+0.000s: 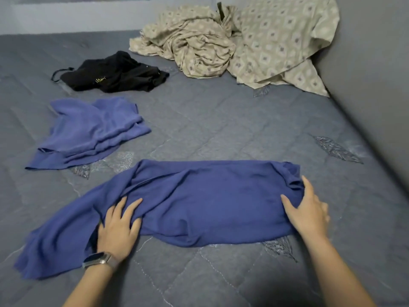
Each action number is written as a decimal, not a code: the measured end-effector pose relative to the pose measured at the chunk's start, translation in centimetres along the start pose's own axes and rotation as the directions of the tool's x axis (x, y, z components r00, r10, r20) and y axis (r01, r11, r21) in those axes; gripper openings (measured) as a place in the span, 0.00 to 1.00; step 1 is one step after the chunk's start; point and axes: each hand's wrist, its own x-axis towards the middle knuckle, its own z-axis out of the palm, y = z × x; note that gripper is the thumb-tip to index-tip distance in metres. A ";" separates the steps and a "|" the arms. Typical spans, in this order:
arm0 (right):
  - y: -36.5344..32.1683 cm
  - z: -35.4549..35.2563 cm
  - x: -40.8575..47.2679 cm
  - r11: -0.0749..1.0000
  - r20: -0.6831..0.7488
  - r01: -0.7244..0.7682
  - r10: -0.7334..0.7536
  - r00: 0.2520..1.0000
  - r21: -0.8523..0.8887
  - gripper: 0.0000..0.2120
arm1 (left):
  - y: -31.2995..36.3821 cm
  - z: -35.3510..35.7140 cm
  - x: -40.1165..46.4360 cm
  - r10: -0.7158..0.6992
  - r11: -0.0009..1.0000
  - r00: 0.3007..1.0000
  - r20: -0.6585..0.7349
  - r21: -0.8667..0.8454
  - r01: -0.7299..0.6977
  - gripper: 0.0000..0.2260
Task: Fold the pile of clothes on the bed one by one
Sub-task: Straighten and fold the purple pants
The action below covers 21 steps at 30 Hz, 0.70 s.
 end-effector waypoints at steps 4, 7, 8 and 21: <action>-1.6 0.3 -0.8 0.984 -0.069 -0.028 0.016 0.997 -0.178 0.40 | -2.1 -1.6 2.5 0.016 0.998 0.998 -0.067 -0.056 -0.019 0.25; -5.1 1.1 -3.4 0.960 -0.098 0.158 -0.185 0.978 -0.230 0.43 | -3.1 -4.0 3.2 -0.064 0.997 0.989 -0.135 -0.050 0.058 0.23; -6.4 1.8 -4.7 0.929 -0.045 0.276 -0.295 0.954 -0.245 0.42 | -3.0 -4.7 3.2 -0.089 0.996 0.983 -0.162 -0.016 0.087 0.22; -17.7 10.1 -14.1 0.767 0.552 0.636 -0.497 0.670 -0.081 0.28 | -7.1 -7.1 -1.0 -0.472 0.877 0.854 0.219 0.214 0.430 0.36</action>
